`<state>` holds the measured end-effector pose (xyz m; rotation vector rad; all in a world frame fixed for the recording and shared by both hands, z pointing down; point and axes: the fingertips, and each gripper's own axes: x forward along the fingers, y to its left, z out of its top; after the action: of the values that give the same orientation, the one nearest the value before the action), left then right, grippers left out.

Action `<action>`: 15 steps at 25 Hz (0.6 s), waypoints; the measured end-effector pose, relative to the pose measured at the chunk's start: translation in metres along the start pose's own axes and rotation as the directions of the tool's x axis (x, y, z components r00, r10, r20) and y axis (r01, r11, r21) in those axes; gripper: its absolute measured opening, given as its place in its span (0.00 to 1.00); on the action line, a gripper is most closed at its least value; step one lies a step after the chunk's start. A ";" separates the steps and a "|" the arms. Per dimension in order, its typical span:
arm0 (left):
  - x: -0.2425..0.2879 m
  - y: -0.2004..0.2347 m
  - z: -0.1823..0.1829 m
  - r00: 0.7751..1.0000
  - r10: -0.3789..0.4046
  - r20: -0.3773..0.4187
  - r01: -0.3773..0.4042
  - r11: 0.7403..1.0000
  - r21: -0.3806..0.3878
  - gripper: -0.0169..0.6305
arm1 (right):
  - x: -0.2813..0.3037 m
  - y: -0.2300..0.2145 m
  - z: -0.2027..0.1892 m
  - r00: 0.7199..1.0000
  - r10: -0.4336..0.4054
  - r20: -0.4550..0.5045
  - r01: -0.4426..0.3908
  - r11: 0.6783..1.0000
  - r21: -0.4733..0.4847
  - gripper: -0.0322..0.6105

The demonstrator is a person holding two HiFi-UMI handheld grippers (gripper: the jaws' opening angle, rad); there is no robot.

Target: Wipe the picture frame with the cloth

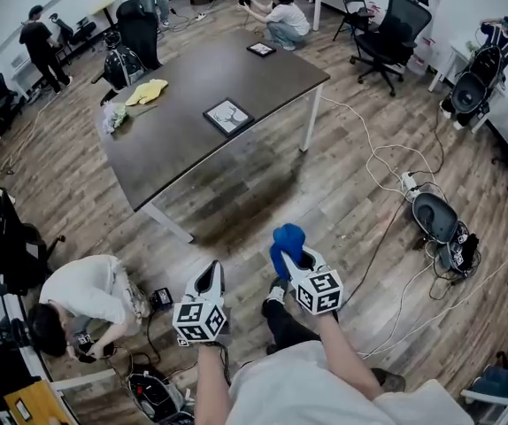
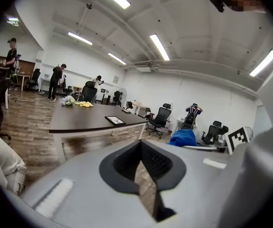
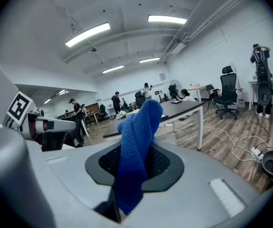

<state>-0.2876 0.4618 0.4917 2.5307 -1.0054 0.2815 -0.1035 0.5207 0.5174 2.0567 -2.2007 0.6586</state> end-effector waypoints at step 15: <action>0.187 0.053 0.096 1.000 -0.015 -0.027 0.014 0.999 -0.031 0.11 | 0.153 -0.101 0.093 0.999 0.022 -0.038 -0.025 0.995 -0.092 0.18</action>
<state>-0.1861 0.2704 0.4824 2.4987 -0.9740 0.2929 -0.0002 0.3436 0.5100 1.9619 -2.1948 0.5793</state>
